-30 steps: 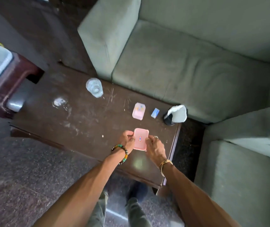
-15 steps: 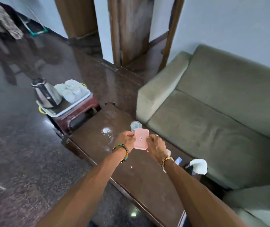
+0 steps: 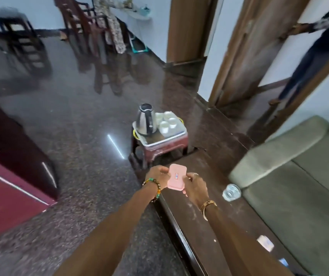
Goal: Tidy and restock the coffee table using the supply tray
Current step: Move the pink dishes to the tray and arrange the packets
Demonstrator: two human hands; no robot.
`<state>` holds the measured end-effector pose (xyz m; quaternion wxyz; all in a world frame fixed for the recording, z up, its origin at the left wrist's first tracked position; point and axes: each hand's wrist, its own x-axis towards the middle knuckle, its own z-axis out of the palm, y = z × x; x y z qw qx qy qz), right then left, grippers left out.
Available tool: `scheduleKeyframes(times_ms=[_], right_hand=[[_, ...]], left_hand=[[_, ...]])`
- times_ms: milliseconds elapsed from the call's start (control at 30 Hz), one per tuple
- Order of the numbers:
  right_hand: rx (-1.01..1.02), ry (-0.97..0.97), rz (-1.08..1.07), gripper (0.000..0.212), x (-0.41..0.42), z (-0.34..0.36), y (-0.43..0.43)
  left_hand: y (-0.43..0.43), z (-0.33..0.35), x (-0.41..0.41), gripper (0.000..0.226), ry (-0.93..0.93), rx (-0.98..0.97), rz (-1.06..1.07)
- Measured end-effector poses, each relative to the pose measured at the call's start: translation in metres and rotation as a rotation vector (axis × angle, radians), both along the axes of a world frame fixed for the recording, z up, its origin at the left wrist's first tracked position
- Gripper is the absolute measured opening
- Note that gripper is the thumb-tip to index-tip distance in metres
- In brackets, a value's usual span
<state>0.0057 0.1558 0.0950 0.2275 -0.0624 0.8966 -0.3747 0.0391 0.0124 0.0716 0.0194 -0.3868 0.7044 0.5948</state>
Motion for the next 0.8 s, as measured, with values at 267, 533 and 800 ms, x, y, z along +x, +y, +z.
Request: scheduleKeyframes(times_ms=[267, 533, 800], right_hand=[[-0.044, -0.024, 0.14, 0.03, -0.024, -0.001, -0.116], [-0.079, -0.077, 0.23, 0.029, -0.087, -0.027, -0.21], [-0.112, -0.071, 0.261, 0.031, -0.166, -0.019, -0.29]], left_hand=[[-0.111, -0.002, -0.005, 0.016, -0.022, 0.066, 0.178], [-0.202, -0.01, -0.054, 0.028, -0.083, 0.025, 0.188], [-0.274, -0.001, -0.127, 0.021, -0.013, 0.129, 0.304]])
